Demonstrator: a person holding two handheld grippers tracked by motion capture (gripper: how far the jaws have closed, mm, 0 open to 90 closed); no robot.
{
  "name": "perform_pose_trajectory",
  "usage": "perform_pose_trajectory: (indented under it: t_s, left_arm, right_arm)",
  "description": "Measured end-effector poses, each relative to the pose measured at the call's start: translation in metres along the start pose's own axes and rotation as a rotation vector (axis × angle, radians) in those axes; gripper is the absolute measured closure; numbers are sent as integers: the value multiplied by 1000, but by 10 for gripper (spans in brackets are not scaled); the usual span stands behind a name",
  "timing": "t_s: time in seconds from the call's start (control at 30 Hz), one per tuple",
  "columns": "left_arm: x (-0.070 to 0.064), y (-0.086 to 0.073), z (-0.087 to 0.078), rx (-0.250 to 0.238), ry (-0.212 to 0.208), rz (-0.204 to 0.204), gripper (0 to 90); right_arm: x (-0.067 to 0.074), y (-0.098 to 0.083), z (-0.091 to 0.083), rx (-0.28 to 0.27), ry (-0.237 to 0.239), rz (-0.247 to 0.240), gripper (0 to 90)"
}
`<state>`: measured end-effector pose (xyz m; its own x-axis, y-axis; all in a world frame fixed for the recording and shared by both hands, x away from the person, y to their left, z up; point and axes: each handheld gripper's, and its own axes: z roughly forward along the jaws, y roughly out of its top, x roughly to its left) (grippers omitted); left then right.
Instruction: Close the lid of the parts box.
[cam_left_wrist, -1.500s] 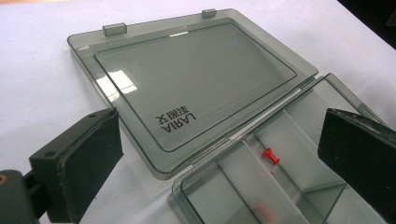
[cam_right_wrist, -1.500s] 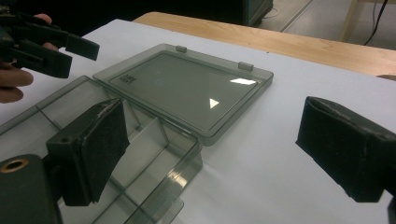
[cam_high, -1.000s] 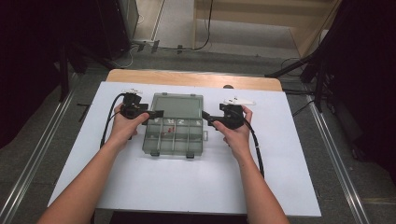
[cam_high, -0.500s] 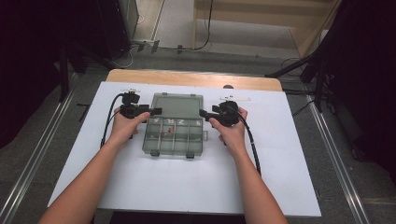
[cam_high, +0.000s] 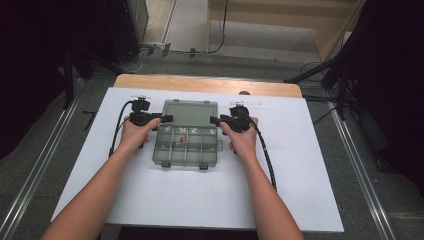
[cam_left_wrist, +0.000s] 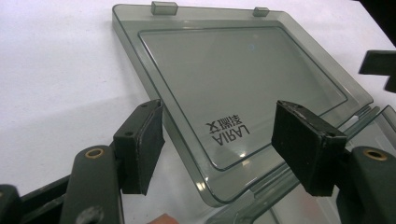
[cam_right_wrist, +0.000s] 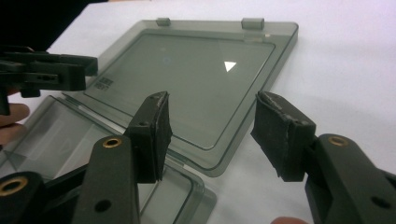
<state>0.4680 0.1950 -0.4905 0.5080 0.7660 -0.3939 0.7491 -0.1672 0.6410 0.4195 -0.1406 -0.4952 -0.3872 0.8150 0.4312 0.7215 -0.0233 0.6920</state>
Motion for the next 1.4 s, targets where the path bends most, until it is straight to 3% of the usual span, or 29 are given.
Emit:
perform_pose_trajectory:
  t_s: [0.6, 0.97, 1.0, 1.07, 1.1, 1.4]
  left_arm:
    - [3, -2, 6, 16, 7, -16, 332]
    - [3, -2, 6, 14, 27, -30, 381]
    - [3, -2, 6, 14, 32, -28, 401]
    - [4, -2, 6, 6, -17, -49, 441]
    - [3, -2, 6, 3, -13, -42, 450]
    - [0, 1, -4, -40, 7, -10, 549]
  right_arm:
    - [-6, 0, 20, 56, 4, 25, 454]
    - [-12, -1, 26, 90, 24, 54, 441]
    - [-12, 0, 26, 93, 24, 52, 445]
    - [-13, 0, 26, 91, 48, 58, 478]
    - [-13, 0, 26, 94, 71, 63, 478]
    - [-8, 3, 17, 44, 33, 28, 615]
